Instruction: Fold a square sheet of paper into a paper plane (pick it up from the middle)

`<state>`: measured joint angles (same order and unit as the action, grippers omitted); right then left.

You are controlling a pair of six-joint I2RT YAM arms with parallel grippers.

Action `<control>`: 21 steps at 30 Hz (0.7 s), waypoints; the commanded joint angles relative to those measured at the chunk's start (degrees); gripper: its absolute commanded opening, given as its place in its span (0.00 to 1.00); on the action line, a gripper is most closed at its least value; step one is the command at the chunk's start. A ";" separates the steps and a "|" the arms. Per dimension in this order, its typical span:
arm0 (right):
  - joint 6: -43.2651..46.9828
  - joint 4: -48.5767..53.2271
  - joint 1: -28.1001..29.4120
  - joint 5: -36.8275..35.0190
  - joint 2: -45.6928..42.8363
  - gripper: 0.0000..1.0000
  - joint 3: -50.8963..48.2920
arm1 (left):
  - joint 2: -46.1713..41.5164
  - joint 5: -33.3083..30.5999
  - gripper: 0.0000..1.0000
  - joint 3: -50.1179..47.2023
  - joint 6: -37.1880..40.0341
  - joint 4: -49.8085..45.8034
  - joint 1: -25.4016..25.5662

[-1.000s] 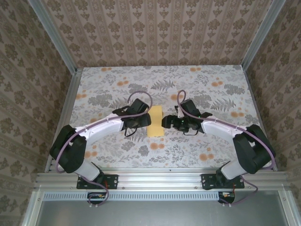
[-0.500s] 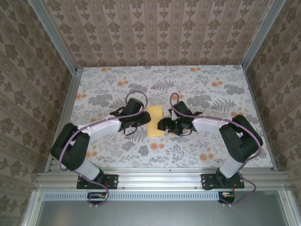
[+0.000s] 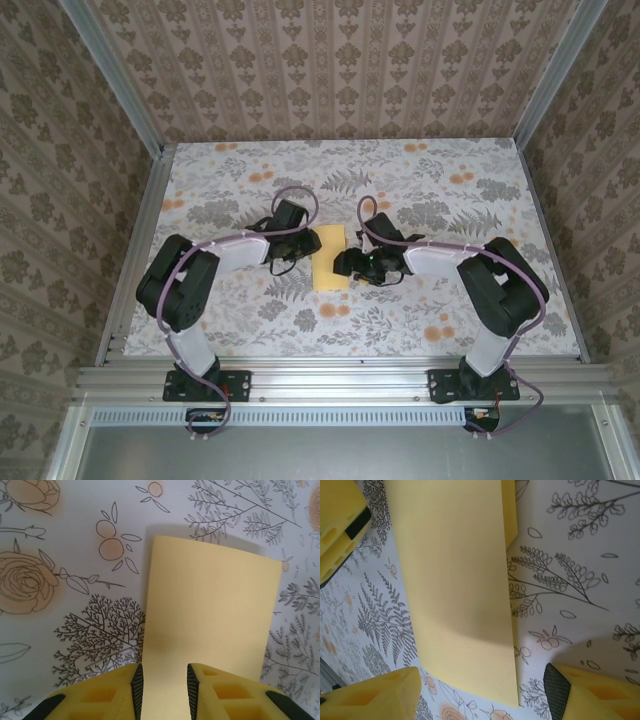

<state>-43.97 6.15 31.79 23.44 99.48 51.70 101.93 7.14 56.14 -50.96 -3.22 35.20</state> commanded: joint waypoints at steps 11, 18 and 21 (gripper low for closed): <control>-1.03 1.57 0.20 2.91 2.78 0.67 3.31 | 3.97 -2.26 0.26 4.05 -0.01 -5.77 -0.31; -1.52 2.52 0.20 4.46 3.53 0.66 4.09 | 5.85 -3.67 0.22 5.11 -0.75 -9.87 -0.31; -1.98 3.10 0.20 5.26 3.35 0.66 4.10 | 6.43 -3.94 0.22 5.41 -0.91 -10.61 -0.26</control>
<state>-44.60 7.05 31.79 26.48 102.19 54.39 106.17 5.02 60.84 -51.07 -9.91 35.20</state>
